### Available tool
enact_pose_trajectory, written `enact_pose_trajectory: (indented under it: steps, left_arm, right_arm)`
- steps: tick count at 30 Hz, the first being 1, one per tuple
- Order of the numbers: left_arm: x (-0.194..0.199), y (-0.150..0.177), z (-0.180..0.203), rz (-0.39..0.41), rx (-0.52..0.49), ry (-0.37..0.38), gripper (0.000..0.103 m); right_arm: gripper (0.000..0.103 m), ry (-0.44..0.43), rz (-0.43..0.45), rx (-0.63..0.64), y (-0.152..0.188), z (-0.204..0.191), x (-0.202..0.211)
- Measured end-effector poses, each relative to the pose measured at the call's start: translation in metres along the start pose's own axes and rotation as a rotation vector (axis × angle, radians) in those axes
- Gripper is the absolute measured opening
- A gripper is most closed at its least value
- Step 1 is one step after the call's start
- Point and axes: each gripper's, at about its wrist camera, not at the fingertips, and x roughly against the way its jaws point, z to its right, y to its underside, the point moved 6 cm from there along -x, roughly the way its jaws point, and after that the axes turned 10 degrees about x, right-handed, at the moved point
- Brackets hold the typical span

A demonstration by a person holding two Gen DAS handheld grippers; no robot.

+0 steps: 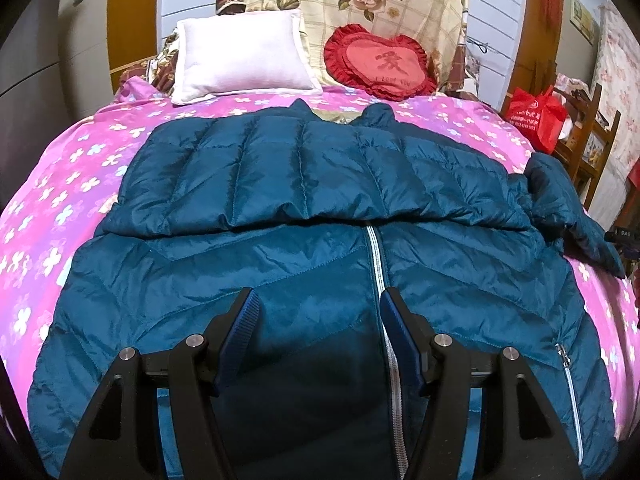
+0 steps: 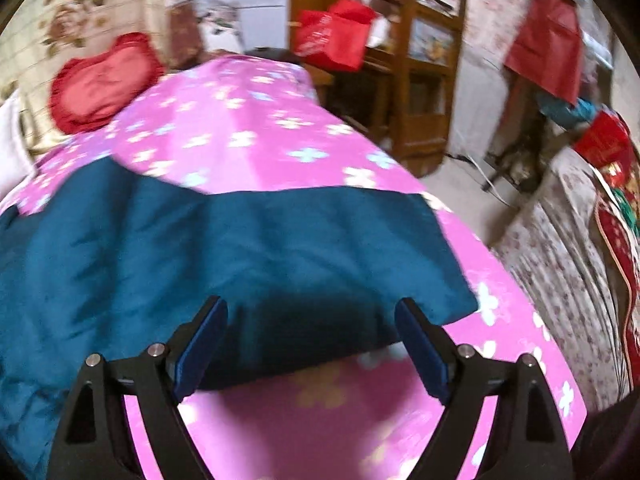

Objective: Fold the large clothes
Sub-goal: 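Move the right tool to the sleeve nearest it and lower, then grasp the jacket sleeve with the right tool and lift it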

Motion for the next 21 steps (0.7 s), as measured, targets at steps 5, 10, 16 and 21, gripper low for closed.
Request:
enact_pose_trajectory:
  steps: [5, 10, 16, 21]
  left_arm:
    - [-0.005, 0.004, 0.0, -0.023, 0.002, 0.003, 0.043]
    - [-0.007, 0.005, -0.002, -0.039, 0.005, 0.007, 0.043]
    - [-0.01, 0.007, -0.001, -0.047, -0.001, 0.005, 0.043]
    - [-0.011, 0.008, -0.001, -0.055, -0.003, 0.003, 0.043]
  right_arm:
    - [0.089, 0.037, 0.004, -0.05, -0.007, 0.037, -0.025]
    - [0.095, 0.031, -0.027, -0.106, -0.007, 0.061, -0.051]
    - [0.098, -0.036, -0.06, -0.176, 0.002, 0.074, -0.076]
    - [0.098, -0.031, -0.042, -0.162, 0.002, 0.068, -0.08]
